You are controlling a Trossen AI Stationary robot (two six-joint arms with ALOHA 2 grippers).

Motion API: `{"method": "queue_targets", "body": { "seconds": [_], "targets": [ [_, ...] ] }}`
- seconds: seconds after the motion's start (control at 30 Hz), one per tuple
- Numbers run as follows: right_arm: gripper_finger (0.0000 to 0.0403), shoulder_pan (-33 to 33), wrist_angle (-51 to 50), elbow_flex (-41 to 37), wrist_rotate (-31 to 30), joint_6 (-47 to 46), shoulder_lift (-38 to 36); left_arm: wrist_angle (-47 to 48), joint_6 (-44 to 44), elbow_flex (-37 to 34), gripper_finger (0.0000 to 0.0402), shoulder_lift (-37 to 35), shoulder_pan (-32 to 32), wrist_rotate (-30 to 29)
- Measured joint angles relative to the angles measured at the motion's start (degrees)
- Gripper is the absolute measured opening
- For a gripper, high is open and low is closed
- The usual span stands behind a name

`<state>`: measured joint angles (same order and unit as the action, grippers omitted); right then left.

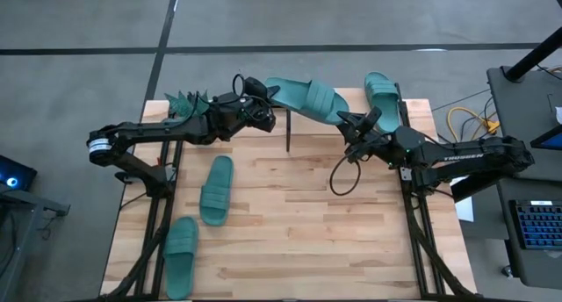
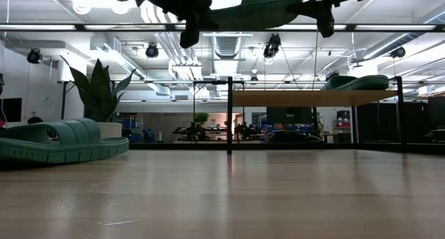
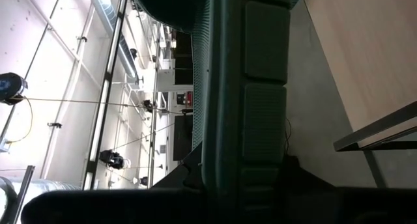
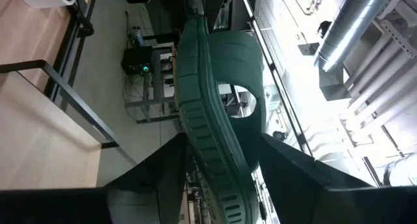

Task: Pick and place slides into the shelf
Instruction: Put the top right green slipper on the shelf

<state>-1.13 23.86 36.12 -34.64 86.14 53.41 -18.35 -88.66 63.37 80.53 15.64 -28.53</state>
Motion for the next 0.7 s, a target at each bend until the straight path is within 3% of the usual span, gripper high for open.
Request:
{"method": "queue_targets", "body": {
  "seconds": [0.2, 0.4, 0.7],
  "targets": [
    [0.0133, 0.0, 0.0, 0.0, 0.0, -0.2, 0.0, 0.0, 0.0, 0.0, 0.0049, 0.0, 0.0, 0.0],
    [0.0042, 0.0, -0.5, 0.0, -0.1, -0.2, 0.0, -0.2, 0.0, 0.0, 0.0049, 0.0, 0.0, 0.0],
    [0.0038, 0.0, -1.1, 0.0, -0.1, -0.3, 0.0, -0.2, -0.1, 0.0, 0.0049, 0.0, 0.0, 0.0]
  ]
}}
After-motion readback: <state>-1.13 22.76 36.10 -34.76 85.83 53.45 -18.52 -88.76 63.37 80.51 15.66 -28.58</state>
